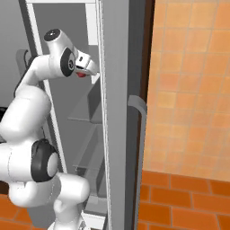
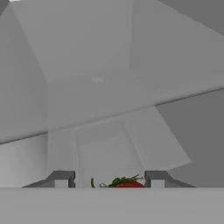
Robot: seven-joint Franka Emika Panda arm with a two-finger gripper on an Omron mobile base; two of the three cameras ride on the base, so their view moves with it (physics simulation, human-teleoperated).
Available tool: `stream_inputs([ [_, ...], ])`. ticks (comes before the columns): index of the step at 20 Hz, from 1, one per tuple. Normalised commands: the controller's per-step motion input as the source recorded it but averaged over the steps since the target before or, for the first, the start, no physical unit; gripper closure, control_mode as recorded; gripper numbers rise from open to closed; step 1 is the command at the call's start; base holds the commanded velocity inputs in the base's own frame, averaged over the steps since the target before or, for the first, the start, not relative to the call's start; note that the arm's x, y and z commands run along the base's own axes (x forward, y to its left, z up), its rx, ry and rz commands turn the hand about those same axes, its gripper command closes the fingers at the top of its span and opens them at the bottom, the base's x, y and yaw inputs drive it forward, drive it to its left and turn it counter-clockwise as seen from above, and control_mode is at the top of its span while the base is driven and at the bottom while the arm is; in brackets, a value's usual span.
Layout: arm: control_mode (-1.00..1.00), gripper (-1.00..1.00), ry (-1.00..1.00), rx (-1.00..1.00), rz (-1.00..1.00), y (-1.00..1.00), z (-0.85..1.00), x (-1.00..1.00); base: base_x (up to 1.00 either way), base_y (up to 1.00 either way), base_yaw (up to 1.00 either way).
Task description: Take the strawberry from the fridge and place it on top of the pancake, located on the dining counter.
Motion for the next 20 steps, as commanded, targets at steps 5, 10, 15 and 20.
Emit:
stream_inputs([
  [5, -1.0, 1.0, 0.11, 0.13, 0.01, 0.2, -0.56, -1.0, 0.0, 0.0, 0.0],
  [10, -1.0, 1.0, 0.19, 0.05, 0.02, 0.28, -0.77, -1.0, 0.0, 0.0, 0.0],
  [15, -1.0, 1.0, 0.39, 0.0, 0.0, 0.03, -0.84, -1.0, 0.0, 0.0, 0.0],
  [20, -1.0, 1.0, 0.47, 0.0, 0.0, -0.1, -0.99, -0.69, 0.0, 0.0, 0.0],
])
